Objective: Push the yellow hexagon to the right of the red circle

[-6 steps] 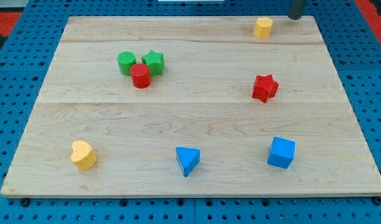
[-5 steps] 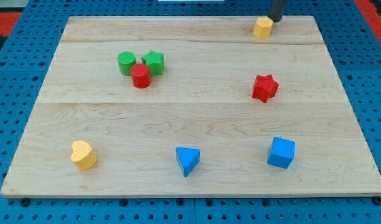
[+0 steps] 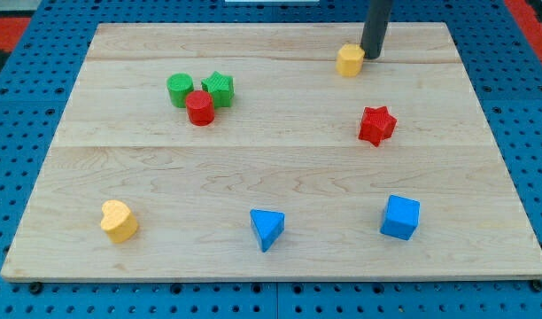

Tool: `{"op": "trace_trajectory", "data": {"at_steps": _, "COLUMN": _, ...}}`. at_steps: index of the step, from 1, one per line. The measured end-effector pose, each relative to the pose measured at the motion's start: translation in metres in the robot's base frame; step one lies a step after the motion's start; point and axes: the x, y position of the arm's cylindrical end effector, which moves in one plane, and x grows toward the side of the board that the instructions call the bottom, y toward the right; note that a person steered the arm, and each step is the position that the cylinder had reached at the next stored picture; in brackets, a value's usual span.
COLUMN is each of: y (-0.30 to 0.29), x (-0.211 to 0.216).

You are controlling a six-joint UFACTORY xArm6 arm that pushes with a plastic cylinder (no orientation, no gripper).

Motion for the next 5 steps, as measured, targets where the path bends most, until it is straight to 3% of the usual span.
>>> {"op": "trace_trajectory", "data": {"at_steps": 2, "y": -0.069, "x": 0.001}}
{"op": "trace_trajectory", "data": {"at_steps": 5, "y": -0.146, "x": 0.059}}
